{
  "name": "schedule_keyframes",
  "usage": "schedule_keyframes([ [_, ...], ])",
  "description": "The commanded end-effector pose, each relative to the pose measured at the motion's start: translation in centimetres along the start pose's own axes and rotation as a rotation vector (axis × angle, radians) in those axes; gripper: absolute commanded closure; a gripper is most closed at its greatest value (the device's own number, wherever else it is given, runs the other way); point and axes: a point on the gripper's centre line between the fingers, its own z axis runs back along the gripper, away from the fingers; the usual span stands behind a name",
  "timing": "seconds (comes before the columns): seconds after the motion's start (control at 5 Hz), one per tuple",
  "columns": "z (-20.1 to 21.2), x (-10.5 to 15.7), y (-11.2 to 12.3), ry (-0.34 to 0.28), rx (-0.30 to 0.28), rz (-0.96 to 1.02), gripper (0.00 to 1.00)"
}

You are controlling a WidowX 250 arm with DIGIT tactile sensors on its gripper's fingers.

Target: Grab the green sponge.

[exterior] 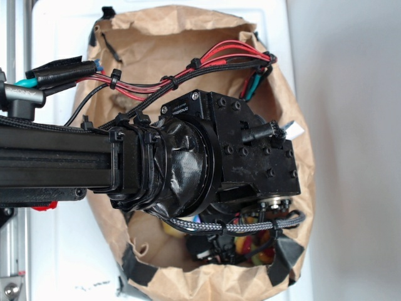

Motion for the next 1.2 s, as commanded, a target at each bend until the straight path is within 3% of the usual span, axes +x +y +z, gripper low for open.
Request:
schedule_keyframes([
  [0.0, 1.9, 0.0, -0.8, -0.087, -0.015, -0.016, 1.00],
  [0.8, 2.8, -0.3, -0.1, -0.117, -0.013, -0.005, 1.00],
  [1.0, 4.3, -0.7, 1.3, -0.133, -0.013, 0.037, 1.00],
])
